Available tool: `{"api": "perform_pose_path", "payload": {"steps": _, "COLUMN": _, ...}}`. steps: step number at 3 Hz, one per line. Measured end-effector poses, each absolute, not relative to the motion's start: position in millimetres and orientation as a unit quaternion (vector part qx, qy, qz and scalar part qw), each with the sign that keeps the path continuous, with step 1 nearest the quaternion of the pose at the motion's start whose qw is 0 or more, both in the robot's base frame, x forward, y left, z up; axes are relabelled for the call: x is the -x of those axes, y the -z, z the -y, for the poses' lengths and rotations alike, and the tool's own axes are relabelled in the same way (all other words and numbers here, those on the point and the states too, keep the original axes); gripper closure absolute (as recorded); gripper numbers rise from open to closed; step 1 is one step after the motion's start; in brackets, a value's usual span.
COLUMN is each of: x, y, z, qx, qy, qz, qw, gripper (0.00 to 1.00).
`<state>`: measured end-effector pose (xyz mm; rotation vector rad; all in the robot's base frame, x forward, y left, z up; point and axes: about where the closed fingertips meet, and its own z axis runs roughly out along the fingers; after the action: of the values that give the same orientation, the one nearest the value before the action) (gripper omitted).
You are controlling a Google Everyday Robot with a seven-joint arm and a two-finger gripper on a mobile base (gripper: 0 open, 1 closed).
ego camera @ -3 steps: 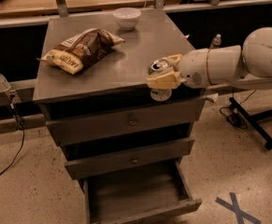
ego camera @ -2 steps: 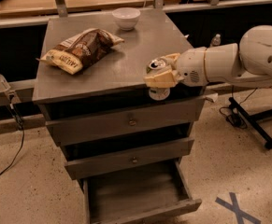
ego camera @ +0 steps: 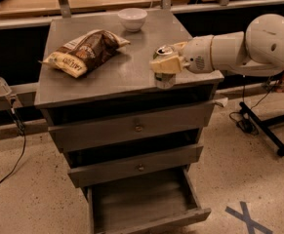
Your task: Pick 7up can from bottom drawer and place on counter
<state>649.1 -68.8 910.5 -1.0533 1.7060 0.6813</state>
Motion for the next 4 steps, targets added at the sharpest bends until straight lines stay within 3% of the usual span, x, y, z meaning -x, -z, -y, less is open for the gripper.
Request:
{"api": "perform_pose_path", "payload": {"steps": 1, "x": -667, "y": -918, "z": 71, "qx": 0.406, "qy": -0.293, "qz": -0.706, "qw": 0.501, "gripper": 1.0}}
{"api": "perform_pose_path", "payload": {"steps": 2, "x": -677, "y": -916, "z": 75, "qx": 0.377, "qy": -0.291, "qz": -0.728, "qw": 0.494, "gripper": 0.85}}
{"api": "perform_pose_path", "payload": {"steps": 4, "x": -681, "y": -911, "z": 72, "qx": 0.372, "qy": -0.303, "qz": -0.723, "qw": 0.497, "gripper": 0.39}}
